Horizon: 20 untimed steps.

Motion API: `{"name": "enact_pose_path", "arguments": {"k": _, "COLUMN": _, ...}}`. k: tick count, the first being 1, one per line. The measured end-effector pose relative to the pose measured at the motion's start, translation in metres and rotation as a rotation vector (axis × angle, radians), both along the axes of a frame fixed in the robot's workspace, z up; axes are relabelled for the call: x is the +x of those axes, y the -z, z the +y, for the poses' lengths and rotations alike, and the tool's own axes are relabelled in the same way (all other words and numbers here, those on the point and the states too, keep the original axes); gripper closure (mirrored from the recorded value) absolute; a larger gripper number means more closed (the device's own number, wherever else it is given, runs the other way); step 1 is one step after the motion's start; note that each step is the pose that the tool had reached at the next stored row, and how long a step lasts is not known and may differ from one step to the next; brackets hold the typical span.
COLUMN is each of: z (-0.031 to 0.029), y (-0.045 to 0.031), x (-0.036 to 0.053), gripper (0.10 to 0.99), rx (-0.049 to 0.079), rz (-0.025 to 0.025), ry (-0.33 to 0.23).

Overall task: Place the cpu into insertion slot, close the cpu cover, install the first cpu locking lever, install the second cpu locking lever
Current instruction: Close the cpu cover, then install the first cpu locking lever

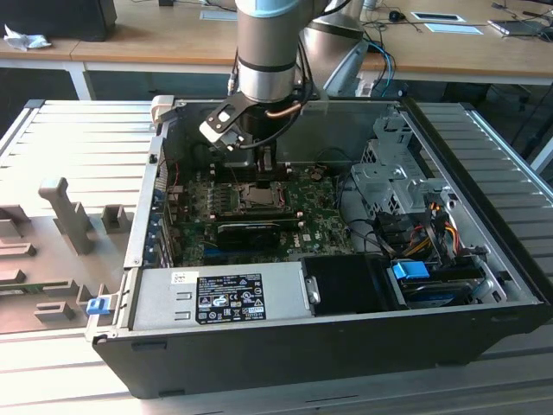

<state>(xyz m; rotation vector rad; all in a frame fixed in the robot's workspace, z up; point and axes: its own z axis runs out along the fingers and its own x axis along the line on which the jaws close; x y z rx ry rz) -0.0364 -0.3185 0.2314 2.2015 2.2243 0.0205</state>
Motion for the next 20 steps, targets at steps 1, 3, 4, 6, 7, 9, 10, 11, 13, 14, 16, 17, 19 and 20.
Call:
{"name": "enact_pose_path", "arguments": {"k": 1, "z": 0.0, "y": 0.0, "x": -0.0009, "gripper": 0.98, "rx": 0.0, "rz": 0.0, "ry": 0.0}}
{"name": "enact_pose_path", "arguments": {"k": 3, "z": 0.0, "y": 0.0, "x": -0.0033, "gripper": 0.98, "rx": 0.0, "rz": 0.0001, "ry": 0.0}}
{"name": "enact_pose_path", "arguments": {"k": 4, "z": 0.0, "y": 0.0, "x": -0.0036, "gripper": 0.98, "rx": 0.0, "rz": 0.0001, "ry": 0.0}}
{"name": "enact_pose_path", "arguments": {"k": 6, "z": 0.0, "y": 0.0, "x": -0.0038, "gripper": 0.98, "rx": 0.0, "rz": 0.0, "ry": 0.0}}
{"name": "enact_pose_path", "arguments": {"k": 7, "z": -0.0001, "y": -0.0001, "x": -0.0038, "gripper": 0.98, "rx": 0.0, "rz": 0.0001, "ry": 0.0}}
{"name": "enact_pose_path", "arguments": {"k": 9, "z": 0.0, "y": -0.001, "x": -0.0038, "gripper": 0.98, "rx": 0.0, "rz": 0.0, "ry": 0.0}}
{"name": "enact_pose_path", "arguments": {"k": 10, "z": 0.0, "y": -0.001, "x": -0.0038, "gripper": 0.98, "rx": 0.0, "rz": 0.0, "ry": 0.0}}
{"name": "enact_pose_path", "arguments": {"k": 11, "z": 0.0, "y": -0.0012, "x": -0.0038, "gripper": 0.98, "rx": 0.0, "rz": 0.0, "ry": 0.0}}
{"name": "enact_pose_path", "arguments": {"k": 13, "z": 0.0, "y": -0.0013, "x": -0.0038, "gripper": 0.98, "rx": 0.0, "rz": 0.0, "ry": 0.0}}
{"name": "enact_pose_path", "arguments": {"k": 14, "z": 0.0, "y": -0.0014, "x": -0.0038, "gripper": 0.98, "rx": 0.0, "rz": 0.0, "ry": 0.0}}
{"name": "enact_pose_path", "arguments": {"k": 16, "z": 0.0, "y": -0.0016, "x": -0.0038, "gripper": 0.98, "rx": 0.0, "rz": 0.0, "ry": 0.0}}
{"name": "enact_pose_path", "arguments": {"k": 17, "z": 0.0, "y": -0.0016, "x": -0.0038, "gripper": 0.98, "rx": 0.0, "rz": 0.0, "ry": 0.0}}
{"name": "enact_pose_path", "arguments": {"k": 19, "z": 0.0, "y": -0.0017, "x": -0.0038, "gripper": 0.98, "rx": 0.0, "rz": 0.0, "ry": 0.0}}
{"name": "enact_pose_path", "arguments": {"k": 20, "z": 0.0, "y": -0.0018, "x": -0.0038, "gripper": 0.98, "rx": 0.0, "rz": 0.0, "ry": 0.0}}
